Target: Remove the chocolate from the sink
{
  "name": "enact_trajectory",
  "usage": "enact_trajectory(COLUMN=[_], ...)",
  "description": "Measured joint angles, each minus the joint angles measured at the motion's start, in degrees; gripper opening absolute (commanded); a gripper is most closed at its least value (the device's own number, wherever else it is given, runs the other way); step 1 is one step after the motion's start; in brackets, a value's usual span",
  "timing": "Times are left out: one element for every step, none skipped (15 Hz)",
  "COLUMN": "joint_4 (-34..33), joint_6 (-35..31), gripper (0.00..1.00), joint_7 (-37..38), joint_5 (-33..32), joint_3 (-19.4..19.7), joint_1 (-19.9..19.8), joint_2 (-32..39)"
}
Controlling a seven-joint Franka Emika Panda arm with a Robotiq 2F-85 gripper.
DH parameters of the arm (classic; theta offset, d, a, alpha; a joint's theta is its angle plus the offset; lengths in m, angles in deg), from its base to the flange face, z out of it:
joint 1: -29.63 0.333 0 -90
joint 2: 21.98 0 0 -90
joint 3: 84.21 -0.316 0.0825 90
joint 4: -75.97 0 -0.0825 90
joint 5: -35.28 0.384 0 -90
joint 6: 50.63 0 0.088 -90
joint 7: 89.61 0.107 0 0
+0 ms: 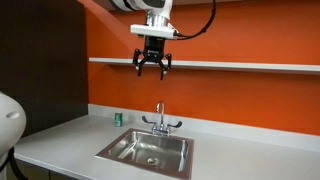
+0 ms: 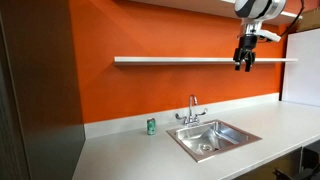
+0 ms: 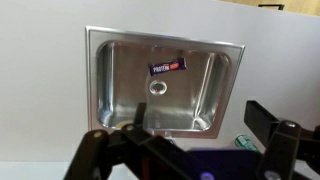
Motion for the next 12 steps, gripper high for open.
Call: enact_trajectory(joint_4=[0.01,0.03,0.05,0.06,0.06,0.05,0.04,-0.01,-0.07,-0.13,-0.19,-0.23], joint_6=[-0.03,-0.03,-0.03,-0.03,-0.03,0.0,0.0,0.01,0.03,0.05,0.06,0.13], gripper=[1.0,1.0,1.0,1.0,1.0,1.0,1.0,1.0,1.0,1.0,1.0,1.0], joint_7=[0.0,0.0,0.0,0.0,0.0,0.0,0.0,0.0,0.0,0.0,0.0,0.0], joint_5=[0.0,0.02,0.02,0.04,0.1,0.27,0.45,0.6,0.79,0.95,1.14,1.19], joint_3=[0.0,-0.05,-0.19,-0.49,-0.99,-1.68,-2.57,-3.58,-4.61,-5.5,-6.45,-7.23], joint_1=[0.0,-0.03,-0.04,-0.04,-0.01,0.07,0.24,0.49,0.88,1.29,1.82,2.28], joint_2=[0.0,0.0,0.01,0.02,0.02,0.02,0.02,0.01,0.01,0.01,0.01,0.01])
